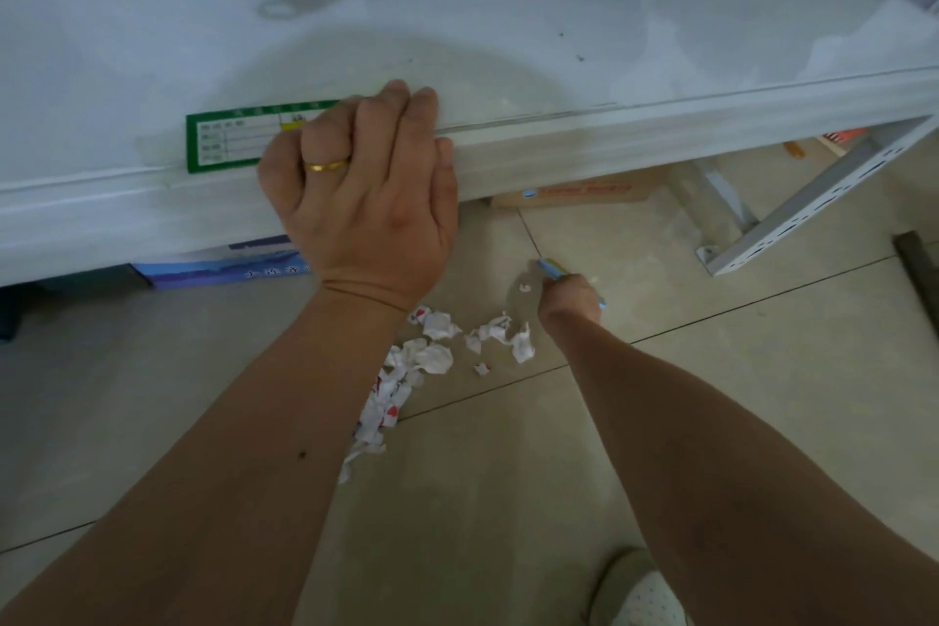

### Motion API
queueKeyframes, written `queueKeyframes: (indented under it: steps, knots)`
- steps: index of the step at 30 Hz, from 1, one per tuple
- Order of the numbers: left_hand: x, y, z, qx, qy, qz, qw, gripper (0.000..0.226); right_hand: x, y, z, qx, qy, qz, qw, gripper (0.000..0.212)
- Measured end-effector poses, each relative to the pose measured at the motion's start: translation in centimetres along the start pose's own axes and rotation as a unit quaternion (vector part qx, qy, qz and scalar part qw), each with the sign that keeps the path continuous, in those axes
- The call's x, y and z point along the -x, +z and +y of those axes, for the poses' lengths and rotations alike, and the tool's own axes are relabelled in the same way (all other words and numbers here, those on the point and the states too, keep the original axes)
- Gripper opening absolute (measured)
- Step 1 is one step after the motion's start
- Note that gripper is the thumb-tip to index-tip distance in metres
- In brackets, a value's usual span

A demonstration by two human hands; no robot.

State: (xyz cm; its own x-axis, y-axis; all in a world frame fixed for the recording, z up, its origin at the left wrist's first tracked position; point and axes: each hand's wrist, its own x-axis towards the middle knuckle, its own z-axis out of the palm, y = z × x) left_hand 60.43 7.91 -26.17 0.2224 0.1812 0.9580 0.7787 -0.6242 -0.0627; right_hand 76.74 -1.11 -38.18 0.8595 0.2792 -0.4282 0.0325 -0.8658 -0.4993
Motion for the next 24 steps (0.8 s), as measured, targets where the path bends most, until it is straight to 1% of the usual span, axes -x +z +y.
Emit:
queueKeyframes:
  steps: [4, 8, 11, 13, 16, 18, 21, 24]
  knots:
    - [-0.2, -0.4, 0.2, 0.001, -0.008, -0.020, 1.000, 0.039, 3.6, 1.7, -1.0, -0.009, -0.021, -0.041, 0.999, 0.039]
    - [-0.4, -0.7, 0.1, 0.012, -0.017, -0.041, 0.999, 0.039, 7.5, 3.8, -1.4, 0.033, -0.066, -0.111, 0.991, 0.038]
    - [-0.4, -1.0, 0.1, 0.018, -0.022, -0.069, 0.997, 0.039, 10.1, 5.6, -1.4, 0.040, -0.087, -0.132, 0.987, 0.037]
    - [-0.5, -1.3, 0.0, 0.025, -0.026, -0.090, 0.995, 0.040, 11.3, 6.3, -1.7, 0.021, -0.086, -0.123, 0.988, 0.038]
    - [-0.8, -2.0, -0.1, 0.050, -0.028, -0.118, 0.991, 0.038, 11.4, 5.5, -2.0, -0.021, -0.096, -0.092, 0.991, 0.038]
    - [-0.8, -3.0, -0.6, 0.082, -0.016, -0.137, 0.987, 0.036, 10.6, 4.0, -1.6, -0.010, -0.101, -0.062, 0.993, 0.037]
    - [-0.4, -4.9, -2.7, 0.101, -0.005, -0.142, 0.985, 0.042, 8.9, 1.4, 0.1, -0.011, -0.056, -0.006, 0.998, 0.039]
    - [0.1, -6.3, -5.7, 0.048, -0.014, -0.146, 0.988, 0.043, 8.5, 0.3, 1.8, 0.014, -0.004, -0.013, 1.000, 0.037]
